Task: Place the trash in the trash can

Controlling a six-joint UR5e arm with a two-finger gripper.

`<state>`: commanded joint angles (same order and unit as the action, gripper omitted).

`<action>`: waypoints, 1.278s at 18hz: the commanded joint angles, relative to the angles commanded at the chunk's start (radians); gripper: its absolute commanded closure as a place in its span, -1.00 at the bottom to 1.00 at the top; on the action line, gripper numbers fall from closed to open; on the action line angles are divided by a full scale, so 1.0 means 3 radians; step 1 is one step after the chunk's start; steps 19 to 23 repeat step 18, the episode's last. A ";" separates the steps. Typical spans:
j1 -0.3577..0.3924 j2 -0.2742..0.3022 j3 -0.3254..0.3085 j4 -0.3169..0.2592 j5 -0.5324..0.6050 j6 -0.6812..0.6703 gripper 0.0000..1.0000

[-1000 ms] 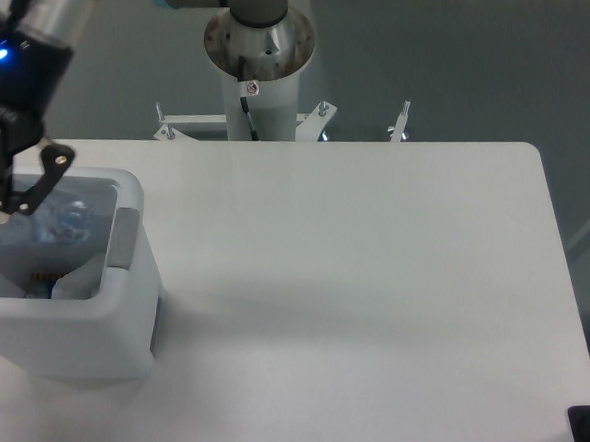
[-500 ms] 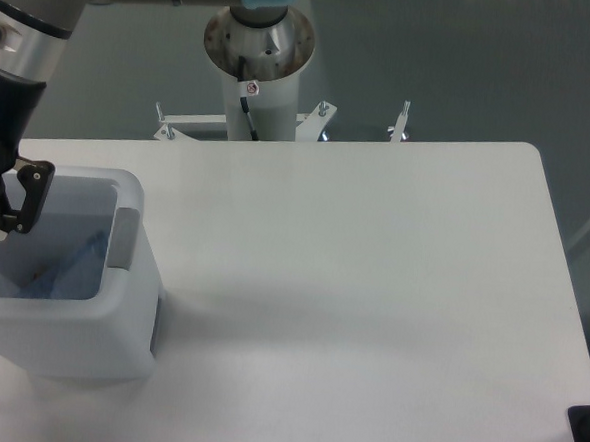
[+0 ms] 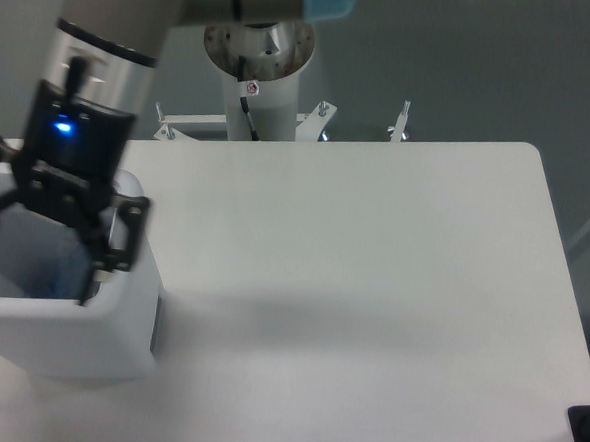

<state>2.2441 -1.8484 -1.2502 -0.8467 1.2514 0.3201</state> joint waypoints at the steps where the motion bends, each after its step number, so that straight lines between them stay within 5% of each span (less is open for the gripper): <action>1: 0.0036 0.0000 -0.0005 -0.0010 0.0128 0.0153 -1.00; 8: 0.0082 0.0138 -0.0209 -0.0312 0.1258 0.1202 -1.00; 16: 0.0419 0.0394 -0.0409 -0.0741 0.1346 0.2046 -1.00; 23: 0.0455 0.0414 -0.0414 -0.0752 0.1331 0.2042 -1.00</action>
